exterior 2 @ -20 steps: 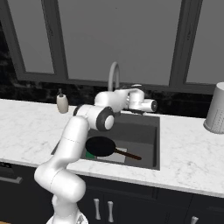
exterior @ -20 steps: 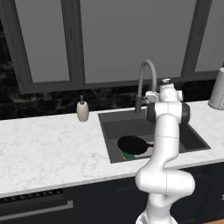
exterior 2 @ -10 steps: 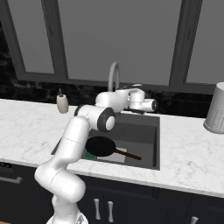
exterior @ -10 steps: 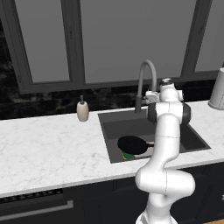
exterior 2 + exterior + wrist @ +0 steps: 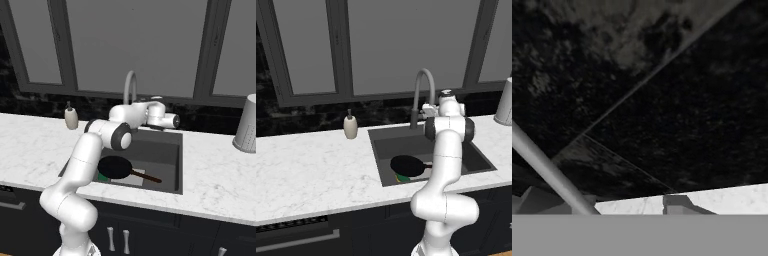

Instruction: Pick the pan and sponge and place them into the sink. Then turn on the water.

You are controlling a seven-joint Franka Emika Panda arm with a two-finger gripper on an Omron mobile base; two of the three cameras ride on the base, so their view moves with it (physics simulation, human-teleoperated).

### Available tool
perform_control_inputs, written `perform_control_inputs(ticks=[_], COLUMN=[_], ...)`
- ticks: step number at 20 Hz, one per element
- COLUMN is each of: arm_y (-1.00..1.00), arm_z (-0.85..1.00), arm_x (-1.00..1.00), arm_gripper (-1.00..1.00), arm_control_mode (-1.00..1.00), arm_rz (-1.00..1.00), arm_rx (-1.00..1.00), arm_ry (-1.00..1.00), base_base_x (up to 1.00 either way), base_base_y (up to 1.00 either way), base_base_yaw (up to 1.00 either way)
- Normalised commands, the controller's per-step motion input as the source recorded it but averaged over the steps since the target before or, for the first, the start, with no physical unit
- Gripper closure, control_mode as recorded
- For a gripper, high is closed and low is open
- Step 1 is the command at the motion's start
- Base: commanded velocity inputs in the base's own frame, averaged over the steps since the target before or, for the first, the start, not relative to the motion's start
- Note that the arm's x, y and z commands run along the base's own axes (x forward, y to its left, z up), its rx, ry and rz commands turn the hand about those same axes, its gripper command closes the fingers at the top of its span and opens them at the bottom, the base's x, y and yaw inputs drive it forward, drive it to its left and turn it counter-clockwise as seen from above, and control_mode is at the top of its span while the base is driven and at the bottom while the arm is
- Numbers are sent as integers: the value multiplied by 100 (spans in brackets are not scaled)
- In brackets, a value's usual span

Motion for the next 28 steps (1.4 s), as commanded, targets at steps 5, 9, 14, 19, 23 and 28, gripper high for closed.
perform_control_inputs(ticks=[5,9,14,19,23,28], arm_y=[0,0,-5,-17,-23,-28], arm_z=[-17,-10,-18,-27,-43,-45], arm_x=[0,1,1,0,0,0], arm_gripper=[100,100,100,100,100,100], arm_control_mode=[-100,-100,-100,-100,-100,-100], arm_rz=[-3,-7,-8,-6,-2,-1], arm_rx=[12,12,12,11,13,14], arm_ry=[1,12,19,22,21,18], base_base_x=[0,0,0,0,0,0], base_base_y=[0,0,0,0,0,0], base_base_yaw=[0,0,0,0,0,0])
